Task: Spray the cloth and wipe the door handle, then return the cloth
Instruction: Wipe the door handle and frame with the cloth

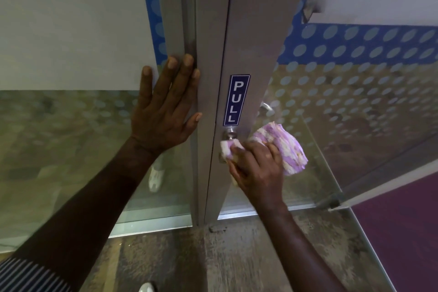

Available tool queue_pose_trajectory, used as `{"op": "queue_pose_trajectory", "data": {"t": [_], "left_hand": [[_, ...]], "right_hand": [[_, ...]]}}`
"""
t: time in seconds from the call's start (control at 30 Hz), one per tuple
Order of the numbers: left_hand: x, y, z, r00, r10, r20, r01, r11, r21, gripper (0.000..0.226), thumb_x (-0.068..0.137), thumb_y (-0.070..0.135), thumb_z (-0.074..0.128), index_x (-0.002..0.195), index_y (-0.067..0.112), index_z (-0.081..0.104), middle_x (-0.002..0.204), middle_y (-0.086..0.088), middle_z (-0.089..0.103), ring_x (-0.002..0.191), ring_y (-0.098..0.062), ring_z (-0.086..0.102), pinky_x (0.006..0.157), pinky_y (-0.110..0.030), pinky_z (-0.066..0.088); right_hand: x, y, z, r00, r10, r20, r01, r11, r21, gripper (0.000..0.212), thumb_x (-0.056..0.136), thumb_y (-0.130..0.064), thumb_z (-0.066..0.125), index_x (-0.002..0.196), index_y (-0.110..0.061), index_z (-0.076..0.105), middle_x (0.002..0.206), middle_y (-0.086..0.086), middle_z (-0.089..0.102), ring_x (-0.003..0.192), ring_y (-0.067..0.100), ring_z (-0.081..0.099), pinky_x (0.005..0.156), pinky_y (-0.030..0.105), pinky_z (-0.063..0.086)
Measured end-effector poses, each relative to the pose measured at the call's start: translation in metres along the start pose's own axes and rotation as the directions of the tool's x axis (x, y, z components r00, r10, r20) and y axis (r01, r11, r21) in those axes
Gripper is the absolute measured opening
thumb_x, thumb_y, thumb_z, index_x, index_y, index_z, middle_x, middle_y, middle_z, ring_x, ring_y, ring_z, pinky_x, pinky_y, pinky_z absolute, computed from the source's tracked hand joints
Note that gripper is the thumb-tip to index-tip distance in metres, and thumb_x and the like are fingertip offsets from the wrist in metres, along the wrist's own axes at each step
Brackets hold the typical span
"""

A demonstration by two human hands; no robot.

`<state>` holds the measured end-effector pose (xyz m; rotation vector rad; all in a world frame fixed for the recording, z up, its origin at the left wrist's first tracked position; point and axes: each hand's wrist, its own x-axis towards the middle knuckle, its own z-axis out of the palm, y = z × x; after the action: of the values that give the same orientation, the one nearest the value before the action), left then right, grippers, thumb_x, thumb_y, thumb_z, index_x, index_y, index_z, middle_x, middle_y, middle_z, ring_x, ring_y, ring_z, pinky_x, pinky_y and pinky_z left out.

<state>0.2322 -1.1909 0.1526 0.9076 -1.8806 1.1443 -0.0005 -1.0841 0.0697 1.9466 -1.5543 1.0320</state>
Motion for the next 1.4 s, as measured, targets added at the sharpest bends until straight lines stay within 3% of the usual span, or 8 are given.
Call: {"op": "queue_pose_trajectory", "data": {"t": [0.1, 0.27, 0.47, 0.57, 0.7, 0.83, 1.17, 1.4], "left_hand": [[0.0, 0.001, 0.002, 1.0, -0.007, -0.004, 0.007, 1.0, 0.012, 0.073, 0.108, 0.049, 0.024, 0.165, 0.003, 0.015, 0.174, -0.012, -0.004, 0.162, -0.03, -0.004, 0.13, -0.053, -0.006], [-0.001, -0.001, 0.003, 1.0, 0.004, 0.002, -0.004, 1.0, -0.005, 0.073, 0.108, 0.049, 0.025, 0.165, 0.003, 0.016, 0.174, -0.012, -0.003, 0.162, -0.03, -0.004, 0.13, -0.053, -0.006], [-0.001, -0.001, 0.003, 1.0, 0.0, 0.001, 0.0, 1.0, 0.018, 0.073, 0.108, 0.048, 0.026, 0.164, 0.002, 0.018, 0.174, -0.013, 0.0, 0.162, -0.031, -0.002, 0.13, -0.054, -0.005], [0.001, 0.001, 0.002, 1.0, 0.0, 0.004, 0.0, 1.0, 0.012, 0.072, 0.109, 0.048, 0.026, 0.164, 0.002, 0.018, 0.174, -0.013, -0.001, 0.162, -0.031, -0.003, 0.13, -0.054, -0.006], [0.0, 0.002, 0.0, 1.0, 0.004, -0.004, -0.004, 1.0, 0.008, 0.072, 0.109, 0.046, 0.028, 0.164, 0.002, 0.017, 0.174, -0.014, -0.001, 0.162, -0.03, -0.003, 0.13, -0.053, -0.005], [0.001, 0.001, 0.0, 1.0, -0.002, -0.013, 0.002, 1.0, 0.01, 0.071, 0.108, 0.045, 0.028, 0.163, 0.001, 0.021, 0.174, -0.014, 0.002, 0.162, -0.031, 0.0, 0.131, -0.054, -0.003], [-0.001, 0.0, 0.0, 1.0, -0.006, -0.006, 0.006, 1.0, 0.008, 0.072, 0.108, 0.046, 0.025, 0.164, 0.001, 0.02, 0.174, -0.013, 0.0, 0.162, -0.03, -0.003, 0.13, -0.053, -0.006], [-0.002, 0.0, 0.0, 1.0, 0.0, 0.002, 0.0, 1.0, 0.013, 0.071, 0.108, 0.045, 0.026, 0.163, 0.0, 0.021, 0.174, -0.015, 0.001, 0.162, -0.032, -0.002, 0.13, -0.054, -0.006]], "right_hand": [[0.011, -0.036, 0.017, 0.958, 0.286, 0.017, -0.283, 0.954, -0.102, 0.02, 0.09, -0.038, 0.069, 0.101, -0.022, 0.064, 0.092, 0.001, 0.065, 0.092, 0.025, 0.062, 0.104, 0.045, 0.041], [0.012, -0.019, 0.009, 0.994, 0.064, 0.087, -0.049, 0.985, -0.164, 0.022, 0.087, -0.028, 0.073, 0.105, -0.021, 0.062, 0.097, 0.003, 0.068, 0.089, 0.027, 0.064, 0.1, 0.046, 0.045], [0.032, -0.043, 0.016, 0.918, 0.357, 0.174, -0.327, 0.928, -0.179, 0.021, 0.085, -0.035, 0.067, 0.096, -0.025, 0.052, 0.082, 0.0, 0.071, 0.077, 0.027, 0.066, 0.087, 0.041, 0.047], [0.023, -0.032, 0.007, 0.963, 0.241, 0.121, -0.224, 0.964, -0.144, 0.022, 0.094, -0.043, 0.066, 0.096, -0.022, 0.059, 0.085, 0.003, 0.069, 0.082, 0.029, 0.066, 0.093, 0.044, 0.049], [0.002, -0.025, -0.004, 0.98, 0.129, 0.152, -0.102, 0.979, -0.177, 0.035, 0.103, -0.048, 0.051, 0.13, -0.029, 0.061, 0.142, 0.01, 0.06, 0.139, 0.032, 0.049, 0.123, 0.055, 0.02], [-0.01, -0.05, 0.002, 0.915, 0.347, 0.204, -0.296, 0.924, -0.242, 0.072, 0.106, -0.046, 0.043, 0.163, -0.01, 0.019, 0.17, 0.023, 0.012, 0.158, 0.042, 0.005, 0.125, 0.064, -0.001], [-0.01, -0.017, -0.005, 0.928, 0.312, 0.205, -0.294, 0.949, -0.117, 0.042, 0.105, -0.043, 0.037, 0.139, -0.025, 0.055, 0.157, 0.004, 0.045, 0.157, 0.032, 0.023, 0.125, 0.064, 0.001], [-0.001, 0.039, -0.019, 0.971, -0.029, 0.238, 0.034, 0.999, -0.018, 0.043, 0.103, -0.052, 0.043, 0.122, -0.022, 0.068, 0.12, 0.0, 0.068, 0.122, 0.028, 0.06, 0.123, 0.059, 0.022]]}}
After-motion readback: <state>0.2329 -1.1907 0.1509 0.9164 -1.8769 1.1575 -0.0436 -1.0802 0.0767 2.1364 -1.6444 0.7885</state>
